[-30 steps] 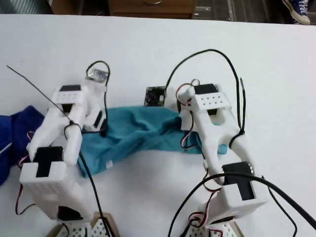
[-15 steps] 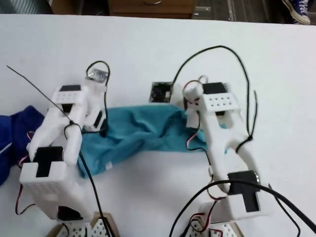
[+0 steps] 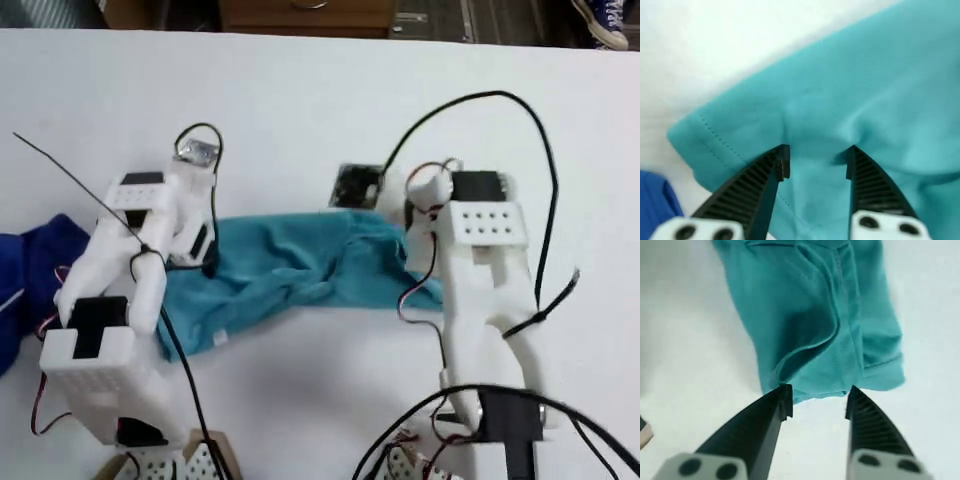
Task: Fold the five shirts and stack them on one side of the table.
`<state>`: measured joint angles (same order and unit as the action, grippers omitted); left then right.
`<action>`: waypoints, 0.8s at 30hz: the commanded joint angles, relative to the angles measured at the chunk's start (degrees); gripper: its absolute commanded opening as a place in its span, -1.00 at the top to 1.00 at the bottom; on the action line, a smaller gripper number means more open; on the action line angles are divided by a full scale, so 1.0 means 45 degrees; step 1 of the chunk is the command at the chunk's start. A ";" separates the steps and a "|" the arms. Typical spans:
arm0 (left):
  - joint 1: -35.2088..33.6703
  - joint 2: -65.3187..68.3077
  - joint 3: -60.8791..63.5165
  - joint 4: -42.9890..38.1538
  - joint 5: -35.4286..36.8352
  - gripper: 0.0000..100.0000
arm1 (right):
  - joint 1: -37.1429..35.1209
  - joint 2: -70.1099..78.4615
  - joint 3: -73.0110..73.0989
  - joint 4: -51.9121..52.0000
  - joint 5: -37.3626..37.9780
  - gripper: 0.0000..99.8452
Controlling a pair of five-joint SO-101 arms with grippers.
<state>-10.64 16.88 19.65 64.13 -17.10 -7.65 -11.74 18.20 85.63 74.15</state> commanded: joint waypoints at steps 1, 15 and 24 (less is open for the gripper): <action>-0.0098 0.0156 -0.0147 -0.0254 -0.0039 0.59 | -0.0889 -0.0830 0.0781 0.0420 0.0000 0.84; -0.0098 0.0156 -0.0147 -0.0254 -0.0059 0.59 | -0.1416 -0.0908 0.2716 0.0264 -0.0020 0.95; -0.0098 0.0156 -0.0147 -0.0254 -0.0078 0.59 | -0.2608 -0.0811 0.4493 -0.1065 -0.0020 0.95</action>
<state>-10.64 16.88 19.65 64.13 -17.10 -18.73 -12.79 36.40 85.19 74.15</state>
